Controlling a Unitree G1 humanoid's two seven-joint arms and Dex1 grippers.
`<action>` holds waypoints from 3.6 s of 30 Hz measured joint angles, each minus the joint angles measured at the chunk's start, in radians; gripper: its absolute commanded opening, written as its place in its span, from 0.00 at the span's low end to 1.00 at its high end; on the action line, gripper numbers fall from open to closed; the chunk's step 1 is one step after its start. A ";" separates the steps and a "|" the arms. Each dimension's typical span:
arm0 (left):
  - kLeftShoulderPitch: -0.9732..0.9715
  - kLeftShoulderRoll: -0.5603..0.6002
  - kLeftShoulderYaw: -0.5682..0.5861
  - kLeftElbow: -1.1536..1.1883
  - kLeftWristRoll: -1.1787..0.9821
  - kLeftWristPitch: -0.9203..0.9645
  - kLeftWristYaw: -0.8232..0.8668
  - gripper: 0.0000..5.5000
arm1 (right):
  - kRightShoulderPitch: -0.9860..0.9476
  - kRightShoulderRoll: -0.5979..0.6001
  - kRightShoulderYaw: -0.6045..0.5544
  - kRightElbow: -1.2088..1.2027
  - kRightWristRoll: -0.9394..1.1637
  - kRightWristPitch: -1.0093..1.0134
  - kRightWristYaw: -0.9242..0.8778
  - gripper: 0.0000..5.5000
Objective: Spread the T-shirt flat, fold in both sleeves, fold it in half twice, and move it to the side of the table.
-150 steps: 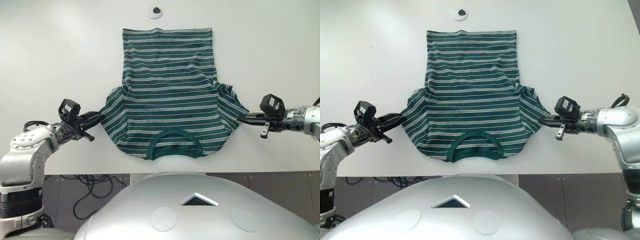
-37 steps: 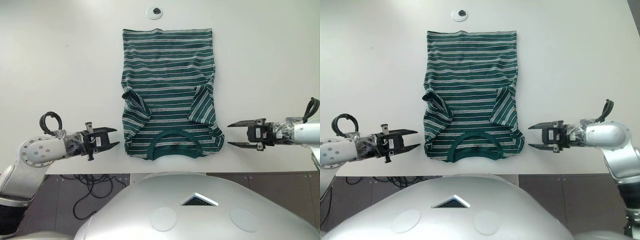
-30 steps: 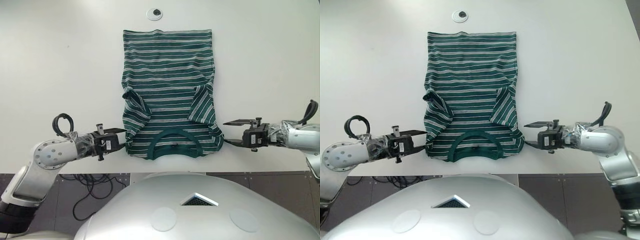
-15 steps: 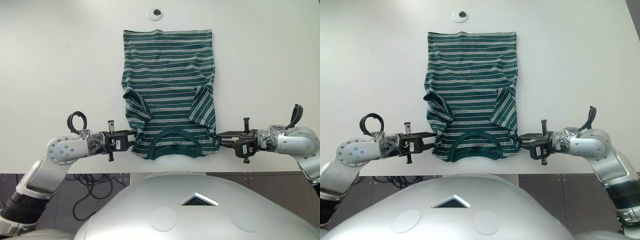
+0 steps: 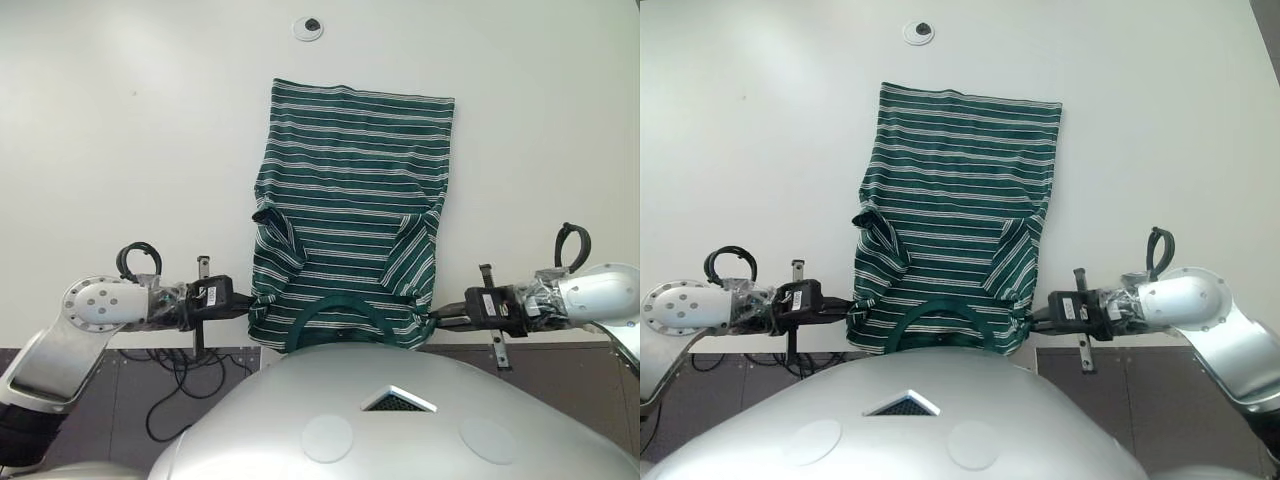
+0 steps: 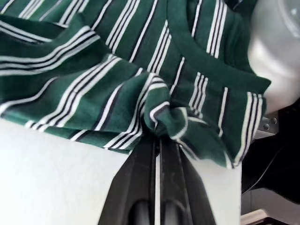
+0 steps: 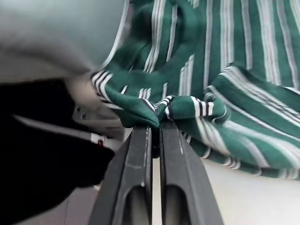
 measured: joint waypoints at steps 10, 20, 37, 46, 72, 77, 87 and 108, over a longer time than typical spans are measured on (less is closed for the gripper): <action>-0.573 -0.276 0.083 0.193 -0.265 0.345 0.267 0.00 | -0.357 0.241 -0.198 0.334 0.317 0.291 -0.146 0.00; -0.956 -0.547 -0.026 0.688 -0.078 0.314 0.458 0.00 | -0.704 0.513 -0.190 0.786 0.243 0.348 -0.327 0.00; -1.293 -0.712 0.020 1.463 0.117 0.037 0.649 0.20 | -0.988 0.665 -0.253 1.397 -0.004 0.114 -0.553 0.18; -1.138 -0.689 -0.001 1.041 0.109 -0.067 0.491 0.07 | -0.931 0.667 -0.161 1.237 -0.125 -0.098 -0.459 0.00; -1.412 -0.704 -0.320 1.483 0.433 -0.138 0.428 0.00 | -0.635 0.435 0.263 0.513 -0.221 0.074 0.141 0.00; -1.400 -0.682 -0.225 1.488 0.406 -0.267 0.472 0.00 | -0.664 0.503 0.099 0.478 -0.114 0.192 0.010 0.04; -0.699 -0.400 -0.108 0.637 0.343 -0.312 0.361 0.19 | -0.492 0.314 -0.003 0.545 -0.261 -0.266 -0.024 0.32; -0.270 -0.229 -0.198 0.217 0.646 -0.509 0.394 0.27 | -0.241 0.317 0.091 0.541 -0.631 -0.829 -0.290 0.42</action>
